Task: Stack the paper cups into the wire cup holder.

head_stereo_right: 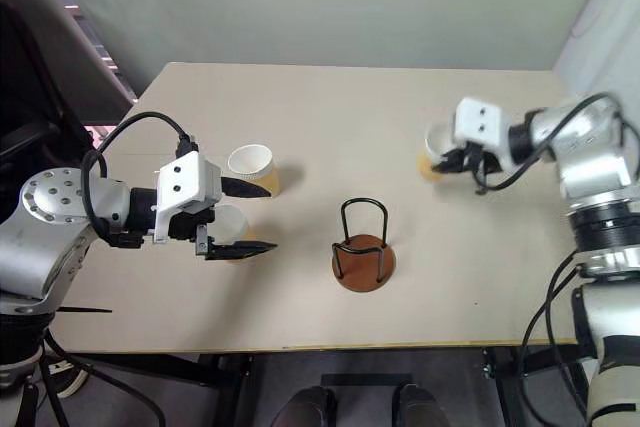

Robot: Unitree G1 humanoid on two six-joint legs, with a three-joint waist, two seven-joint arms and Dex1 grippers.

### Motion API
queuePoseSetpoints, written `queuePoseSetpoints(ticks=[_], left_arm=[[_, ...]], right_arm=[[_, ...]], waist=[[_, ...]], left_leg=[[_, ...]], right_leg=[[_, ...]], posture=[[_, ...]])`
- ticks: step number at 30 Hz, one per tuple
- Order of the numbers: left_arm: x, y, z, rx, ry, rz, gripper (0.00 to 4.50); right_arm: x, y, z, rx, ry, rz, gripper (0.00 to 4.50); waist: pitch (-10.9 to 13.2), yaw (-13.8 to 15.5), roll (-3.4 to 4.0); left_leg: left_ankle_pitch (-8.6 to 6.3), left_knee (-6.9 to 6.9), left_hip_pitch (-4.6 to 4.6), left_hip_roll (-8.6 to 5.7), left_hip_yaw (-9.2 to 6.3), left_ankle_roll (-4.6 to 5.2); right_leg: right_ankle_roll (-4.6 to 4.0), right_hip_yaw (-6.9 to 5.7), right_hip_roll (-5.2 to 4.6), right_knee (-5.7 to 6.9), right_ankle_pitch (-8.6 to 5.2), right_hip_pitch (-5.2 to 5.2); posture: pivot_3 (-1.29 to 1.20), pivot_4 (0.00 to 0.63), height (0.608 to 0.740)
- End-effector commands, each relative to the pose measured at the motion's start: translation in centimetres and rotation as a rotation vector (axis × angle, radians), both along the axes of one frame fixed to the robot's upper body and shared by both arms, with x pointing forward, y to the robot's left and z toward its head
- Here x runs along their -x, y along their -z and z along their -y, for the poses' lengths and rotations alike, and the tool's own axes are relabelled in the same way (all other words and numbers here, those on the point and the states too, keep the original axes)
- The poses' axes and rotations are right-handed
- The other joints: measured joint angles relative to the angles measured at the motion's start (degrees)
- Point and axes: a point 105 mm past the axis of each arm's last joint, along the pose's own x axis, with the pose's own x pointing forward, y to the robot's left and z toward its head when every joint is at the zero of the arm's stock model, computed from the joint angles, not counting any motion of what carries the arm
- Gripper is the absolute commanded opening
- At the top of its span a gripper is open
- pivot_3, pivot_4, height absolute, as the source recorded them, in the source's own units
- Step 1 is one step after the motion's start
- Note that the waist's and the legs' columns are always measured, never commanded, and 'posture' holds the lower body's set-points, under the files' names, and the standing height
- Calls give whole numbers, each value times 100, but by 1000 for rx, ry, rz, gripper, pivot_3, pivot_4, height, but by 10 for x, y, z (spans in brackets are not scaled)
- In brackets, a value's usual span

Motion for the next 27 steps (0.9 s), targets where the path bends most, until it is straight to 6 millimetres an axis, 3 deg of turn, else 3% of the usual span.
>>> queuePoseSetpoints(ticks=[1,3,7,12,18,21,27], left_arm=[[0,-7,-10,-41,-11,36,4500],[-2,-6,-17,-62,-33,38,4500],[-8,-3,-33,-115,-90,39,4500],[-4,-5,-34,-121,-82,40,4500],[0,-5,-35,-123,-86,35,4500],[2,-5,-35,-124,-86,34,4500],[7,-17,-40,-159,-77,50,4500]], right_arm=[[60,-33,-25,-70,-223,-31,44],[72,-19,-35,-40,-248,-62,44],[75,3,-50,-23,-242,-79,44],[64,25,-65,7,-199,-60,44],[70,31,-68,26,-245,-87,44],[72,39,-69,46,-254,-115,692],[77,39,-68,51,-274,-134,2819]], waist=[[-6,-1,-10],[-12,-6,-21],[-5,-32,-19],[-4,-38,-18],[-5,-22,-19],[-5,-25,-19],[-5,-28,-19]], left_leg=[[6,-2,2,2,-1,-10],[12,-1,10,7,-6,-21],[3,3,32,7,-7,-6],[21,2,35,6,-5,11],[25,4,27,3,-4,16],[23,2,25,3,-3,17],[22,1,19,4,-4,16]], right_leg=[[-5,0,6,-1,-5,0],[-4,-1,14,2,-17,9],[-11,2,9,7,-24,28],[-38,4,7,17,-18,25],[-48,4,3,11,-19,23],[-37,3,4,11,-13,20],[-20,2,6,11,-2,14]], posture=[[0,150,740],[0,150,740],[0,150,740],[0,150,740],[0,150,740],[0,150,740],[0,150,740]])
